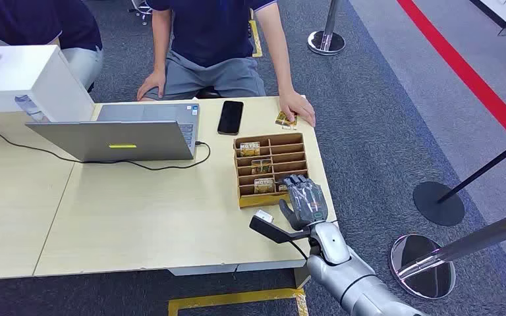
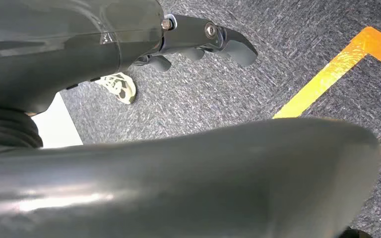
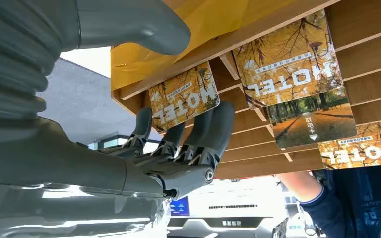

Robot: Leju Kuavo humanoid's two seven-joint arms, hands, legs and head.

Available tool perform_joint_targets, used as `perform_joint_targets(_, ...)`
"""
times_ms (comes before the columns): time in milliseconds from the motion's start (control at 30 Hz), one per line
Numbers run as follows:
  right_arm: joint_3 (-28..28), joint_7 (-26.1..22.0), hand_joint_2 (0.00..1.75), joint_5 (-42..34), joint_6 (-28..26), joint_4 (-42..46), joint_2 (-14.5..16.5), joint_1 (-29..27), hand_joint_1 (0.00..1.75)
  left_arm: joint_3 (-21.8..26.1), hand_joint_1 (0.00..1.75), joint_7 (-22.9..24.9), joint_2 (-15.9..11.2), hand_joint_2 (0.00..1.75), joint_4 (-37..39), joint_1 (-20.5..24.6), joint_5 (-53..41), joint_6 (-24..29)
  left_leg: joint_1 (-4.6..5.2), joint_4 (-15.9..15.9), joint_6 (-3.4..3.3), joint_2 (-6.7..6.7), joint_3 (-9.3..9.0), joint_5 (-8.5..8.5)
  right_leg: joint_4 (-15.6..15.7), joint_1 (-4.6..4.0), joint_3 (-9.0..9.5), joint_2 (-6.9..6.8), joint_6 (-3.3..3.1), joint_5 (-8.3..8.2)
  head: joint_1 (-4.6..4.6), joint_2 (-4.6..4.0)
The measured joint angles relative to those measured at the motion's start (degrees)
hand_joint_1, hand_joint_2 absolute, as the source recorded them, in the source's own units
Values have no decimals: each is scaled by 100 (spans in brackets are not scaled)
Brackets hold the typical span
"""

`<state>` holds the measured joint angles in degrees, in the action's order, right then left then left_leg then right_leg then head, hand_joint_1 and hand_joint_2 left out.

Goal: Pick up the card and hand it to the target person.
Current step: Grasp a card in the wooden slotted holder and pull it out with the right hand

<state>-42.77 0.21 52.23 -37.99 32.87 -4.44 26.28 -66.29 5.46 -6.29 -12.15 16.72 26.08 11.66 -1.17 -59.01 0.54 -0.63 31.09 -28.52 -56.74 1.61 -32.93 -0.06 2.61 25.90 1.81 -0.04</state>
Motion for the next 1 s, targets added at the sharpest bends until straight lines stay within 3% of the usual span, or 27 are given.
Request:
perform_joint_targets(167,0,63,175,-33,-15,-6,-6,6,75,0,0,2,0,0,0,0,3,1,0,0,0,0,0,0,0,0,0,0,0,0,0,0)
perform_joint_targets(467,8,134,175,-122,-100,-7,-91,60,133,-31,0,2,0,0,0,-2,10,1,0,0,0,0,0,0,0,0,0,0,0,0,0,0)
perform_joint_targets(600,11,137,175,-131,-121,-7,-144,94,144,-81,0,2,0,0,0,-4,11,1,0,0,0,0,0,0,0,0,0,-1,0,0,-1,0)
perform_joint_targets(800,11,137,175,-122,-126,-7,-180,95,144,-96,0,0,1,0,0,-7,11,1,0,0,0,0,1,0,0,0,1,-1,0,0,0,0)
perform_joint_targets(933,9,144,175,-106,-120,-7,-189,94,145,-96,0,-1,0,175,0,-7,11,4,0,0,0,0,0,0,0,0,1,-1,0,0,0,0)
perform_joint_targets(1000,9,149,175,-93,-116,-7,-191,94,145,-96,0,-7,0,175,0,-6,8,17,0,0,0,0,0,0,0,0,1,-1,0,0,0,0)
